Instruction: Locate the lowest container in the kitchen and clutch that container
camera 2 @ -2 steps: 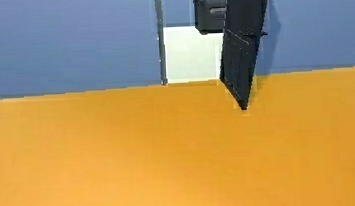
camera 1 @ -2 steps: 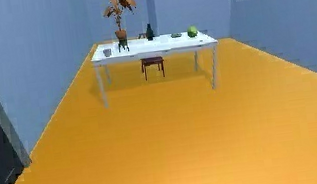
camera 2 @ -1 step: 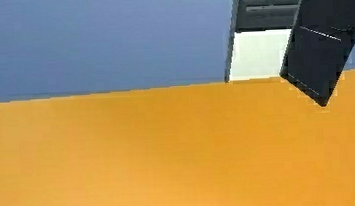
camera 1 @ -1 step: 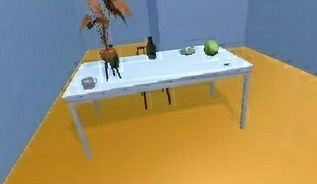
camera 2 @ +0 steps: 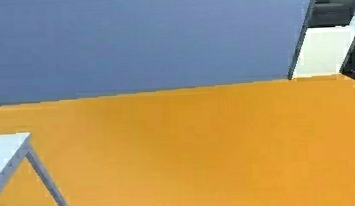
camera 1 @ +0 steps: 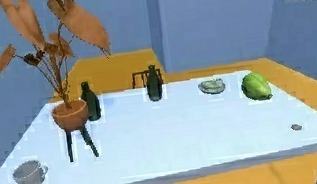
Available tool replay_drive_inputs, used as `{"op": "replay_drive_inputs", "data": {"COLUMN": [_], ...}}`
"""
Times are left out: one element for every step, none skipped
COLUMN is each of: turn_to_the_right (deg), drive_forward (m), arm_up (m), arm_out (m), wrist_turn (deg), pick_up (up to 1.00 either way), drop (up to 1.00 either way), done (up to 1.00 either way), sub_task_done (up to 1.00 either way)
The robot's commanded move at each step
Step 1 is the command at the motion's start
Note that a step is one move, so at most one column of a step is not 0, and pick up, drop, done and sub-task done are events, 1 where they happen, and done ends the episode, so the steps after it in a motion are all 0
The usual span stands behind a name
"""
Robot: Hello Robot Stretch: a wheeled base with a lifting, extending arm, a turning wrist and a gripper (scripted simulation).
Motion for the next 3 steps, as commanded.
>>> {"op": "replay_drive_inputs", "data": {"turn_to_the_right": [-33.0, 0.0, -45.0], "drive_forward": [0.0, 0.05, 0.0], "arm_up": [0.0, 0.0, 0.0], "arm_out": [0.0, 0.0, 0.0], "wrist_turn": [0.0, 0.0, 0.0], "pick_up": [0.0, 0.0, 0.0], "drop": [0.0, 0.0, 0.0], "done": [0.0, 0.0, 0.0], "sub_task_done": [0.0, 0.0, 0.0]}}
